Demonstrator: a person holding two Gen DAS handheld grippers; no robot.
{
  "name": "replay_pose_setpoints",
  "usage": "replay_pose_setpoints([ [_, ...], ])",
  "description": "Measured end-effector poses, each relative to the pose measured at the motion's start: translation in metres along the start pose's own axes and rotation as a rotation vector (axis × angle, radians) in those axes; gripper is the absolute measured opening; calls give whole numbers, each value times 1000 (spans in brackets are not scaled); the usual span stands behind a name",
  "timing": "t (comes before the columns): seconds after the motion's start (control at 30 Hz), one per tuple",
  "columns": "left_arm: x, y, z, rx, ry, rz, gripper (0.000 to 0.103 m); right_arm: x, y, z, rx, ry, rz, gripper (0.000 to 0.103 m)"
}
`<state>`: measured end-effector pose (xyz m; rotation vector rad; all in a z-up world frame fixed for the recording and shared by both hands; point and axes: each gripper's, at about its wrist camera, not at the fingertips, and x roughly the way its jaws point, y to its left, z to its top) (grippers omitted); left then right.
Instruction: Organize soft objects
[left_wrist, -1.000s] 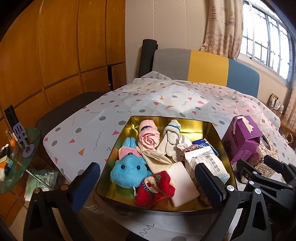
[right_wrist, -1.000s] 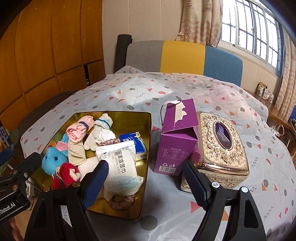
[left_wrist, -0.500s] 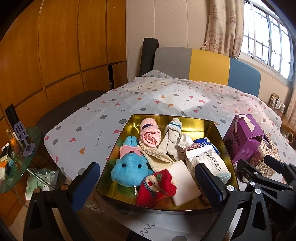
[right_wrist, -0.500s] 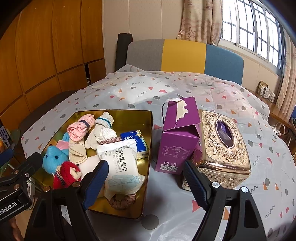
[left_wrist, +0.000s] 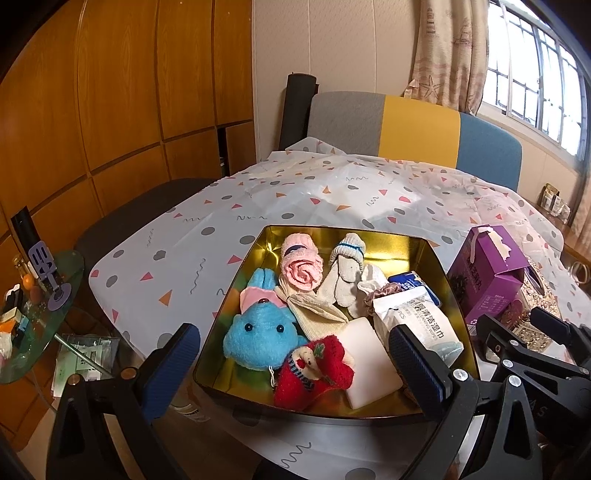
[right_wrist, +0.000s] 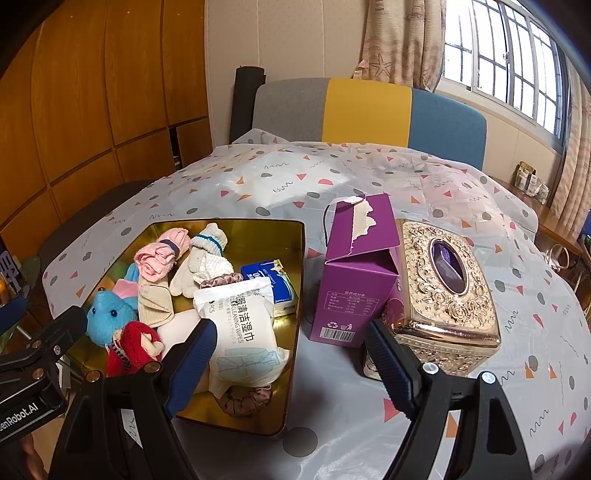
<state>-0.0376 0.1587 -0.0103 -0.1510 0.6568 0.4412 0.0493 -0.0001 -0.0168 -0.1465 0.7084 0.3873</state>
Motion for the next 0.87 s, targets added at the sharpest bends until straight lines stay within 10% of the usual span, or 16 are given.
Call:
replay_pose_setpoints([
  [0.87,-7,-1,1,11,-45,-68,103,-2,-6,-1,12,2,-12,84],
])
